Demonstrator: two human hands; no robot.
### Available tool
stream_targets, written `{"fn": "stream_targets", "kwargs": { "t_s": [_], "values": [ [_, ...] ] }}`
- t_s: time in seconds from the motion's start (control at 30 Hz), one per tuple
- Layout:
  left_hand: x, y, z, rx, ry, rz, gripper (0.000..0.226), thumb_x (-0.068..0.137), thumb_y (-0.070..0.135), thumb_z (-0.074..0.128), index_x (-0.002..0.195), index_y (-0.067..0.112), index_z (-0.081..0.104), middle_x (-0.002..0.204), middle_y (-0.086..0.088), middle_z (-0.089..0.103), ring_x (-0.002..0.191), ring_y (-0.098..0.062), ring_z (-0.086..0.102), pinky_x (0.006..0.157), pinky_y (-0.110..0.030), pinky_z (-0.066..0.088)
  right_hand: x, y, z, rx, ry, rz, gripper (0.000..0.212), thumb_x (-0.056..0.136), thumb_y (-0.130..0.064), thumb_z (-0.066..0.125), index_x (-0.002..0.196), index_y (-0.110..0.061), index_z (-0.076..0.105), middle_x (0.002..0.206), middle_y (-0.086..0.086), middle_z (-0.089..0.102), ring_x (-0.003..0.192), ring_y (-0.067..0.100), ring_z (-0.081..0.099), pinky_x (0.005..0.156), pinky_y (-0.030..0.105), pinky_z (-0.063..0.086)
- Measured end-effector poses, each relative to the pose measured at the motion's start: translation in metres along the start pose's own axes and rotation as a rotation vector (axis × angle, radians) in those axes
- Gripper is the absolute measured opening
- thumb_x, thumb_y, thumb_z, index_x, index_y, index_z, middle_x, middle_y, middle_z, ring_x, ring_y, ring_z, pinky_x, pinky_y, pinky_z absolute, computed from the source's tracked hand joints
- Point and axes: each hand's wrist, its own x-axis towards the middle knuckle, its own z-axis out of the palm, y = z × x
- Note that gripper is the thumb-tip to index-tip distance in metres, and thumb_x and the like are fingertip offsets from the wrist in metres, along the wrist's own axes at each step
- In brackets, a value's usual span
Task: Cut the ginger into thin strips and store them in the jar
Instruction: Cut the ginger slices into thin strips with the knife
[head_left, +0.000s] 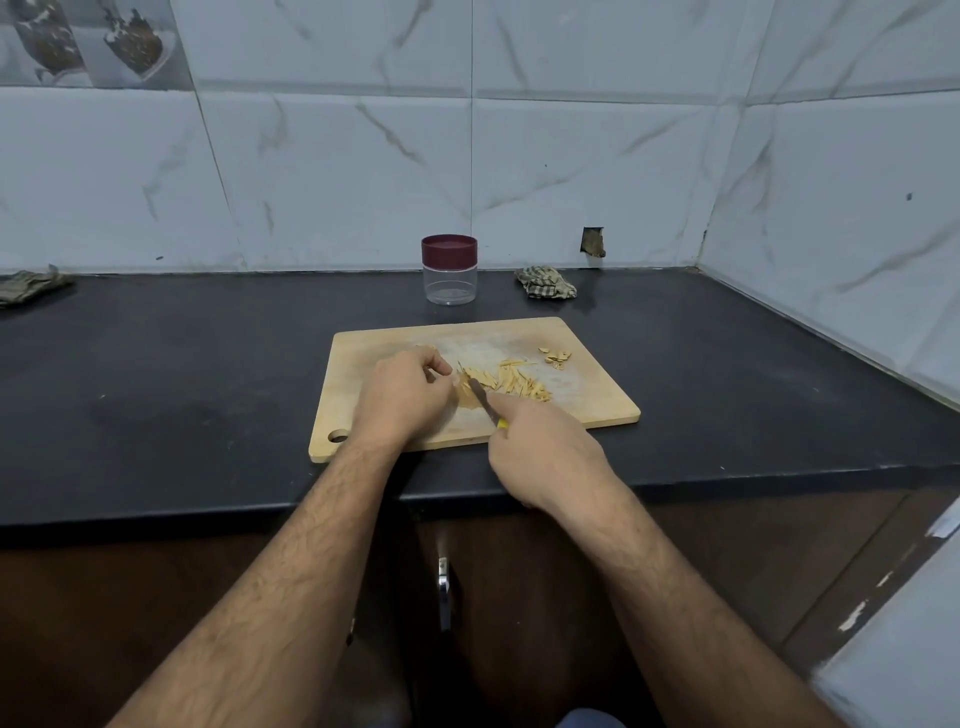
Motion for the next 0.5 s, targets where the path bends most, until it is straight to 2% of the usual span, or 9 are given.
{"fn": "stream_targets", "kwargs": {
  "t_s": [0.1, 0.27, 0.5],
  "values": [
    [0.0, 0.0, -0.002, -0.071, 0.018, -0.031, 0.014, 0.086, 0.016, 0.058, 0.085, 0.029, 0.063, 0.073, 0.013, 0.06, 0.083, -0.016, 0.06, 0.076, -0.028, 0.046, 0.003, -0.004, 0.003, -0.049, -0.004, -0.017, 0.058, 0.097, -0.017, 0.04, 0.15, -0.039, 0.034, 0.139, -0.002, 0.055, 0.121, 0.023, 0.052, 0.089, 0.036, 0.046],
    [0.001, -0.001, -0.003, -0.116, 0.026, -0.061, 0.014, 0.084, 0.015, 0.059, 0.087, 0.028, 0.065, 0.084, 0.009, 0.065, 0.088, -0.015, 0.061, 0.078, -0.026, 0.045, 0.01, -0.006, 0.002, -0.114, -0.024, -0.029, 0.057, 0.095, -0.014, 0.043, 0.146, -0.04, 0.041, 0.133, -0.001, 0.059, 0.117, 0.023, 0.054, 0.078, 0.033, 0.041],
    [-0.001, 0.001, -0.004, -0.095, 0.025, -0.062, 0.014, 0.085, 0.015, 0.057, 0.086, 0.025, 0.065, 0.08, 0.007, 0.063, 0.087, -0.017, 0.062, 0.082, -0.03, 0.05, 0.01, 0.001, -0.002, -0.105, 0.023, 0.067, 0.062, 0.093, -0.013, 0.043, 0.15, -0.036, 0.036, 0.137, 0.001, 0.057, 0.121, 0.025, 0.053, 0.085, 0.035, 0.044]
  ]
}}
